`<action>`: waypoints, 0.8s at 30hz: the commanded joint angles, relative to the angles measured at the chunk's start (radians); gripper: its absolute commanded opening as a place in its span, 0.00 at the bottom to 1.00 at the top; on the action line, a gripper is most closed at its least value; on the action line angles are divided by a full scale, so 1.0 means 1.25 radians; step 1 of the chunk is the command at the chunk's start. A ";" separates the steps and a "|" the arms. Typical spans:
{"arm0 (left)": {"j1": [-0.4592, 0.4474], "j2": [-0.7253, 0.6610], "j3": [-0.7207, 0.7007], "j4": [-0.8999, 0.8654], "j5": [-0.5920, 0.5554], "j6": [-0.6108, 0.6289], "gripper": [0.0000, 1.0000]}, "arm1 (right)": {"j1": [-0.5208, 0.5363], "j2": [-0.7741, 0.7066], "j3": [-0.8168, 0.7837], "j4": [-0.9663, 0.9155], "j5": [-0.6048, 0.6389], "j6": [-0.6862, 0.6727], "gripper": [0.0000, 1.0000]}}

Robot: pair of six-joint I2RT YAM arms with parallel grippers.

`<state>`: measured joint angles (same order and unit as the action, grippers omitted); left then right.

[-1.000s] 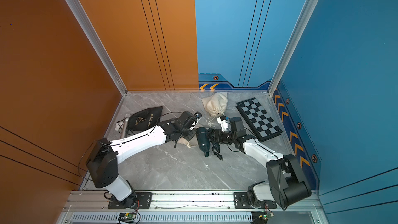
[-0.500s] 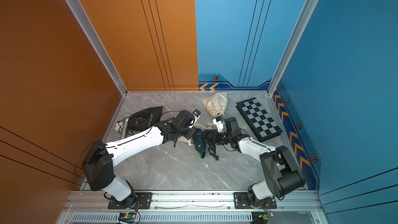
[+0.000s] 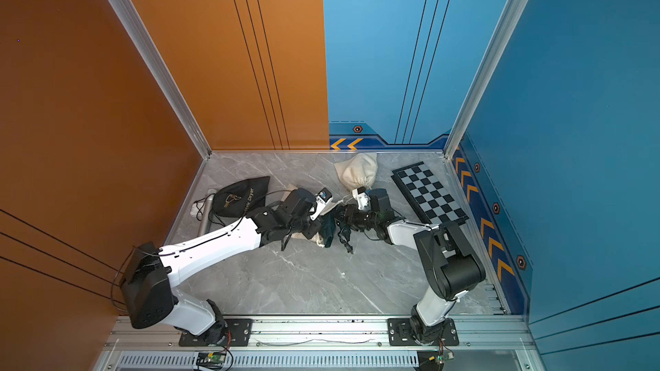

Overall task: Pack away hair dryers
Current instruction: Place the hair dryer in the drawstring bag.

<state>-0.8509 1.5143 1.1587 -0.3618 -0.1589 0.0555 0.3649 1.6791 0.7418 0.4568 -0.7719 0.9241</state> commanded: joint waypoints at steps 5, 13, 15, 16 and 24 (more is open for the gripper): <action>-0.014 0.010 -0.040 0.002 0.042 0.052 0.00 | -0.014 0.026 0.017 0.216 -0.063 0.159 0.22; -0.004 0.037 -0.046 -0.010 0.040 0.072 0.00 | -0.029 0.073 -0.009 0.399 -0.102 0.294 0.22; -0.002 0.031 -0.037 -0.015 0.057 0.072 0.00 | -0.028 0.081 -0.014 0.404 -0.094 0.295 0.22; -0.002 0.028 -0.031 -0.015 0.064 0.071 0.00 | -0.025 0.082 -0.015 0.385 -0.082 0.279 0.21; -0.003 0.016 0.027 -0.011 0.099 0.030 0.00 | 0.034 -0.010 0.021 0.064 0.060 0.045 0.22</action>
<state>-0.8513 1.5352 1.1503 -0.3634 -0.0887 0.1146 0.3939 1.7329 0.7261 0.6277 -0.7654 1.0893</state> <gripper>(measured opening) 0.055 0.442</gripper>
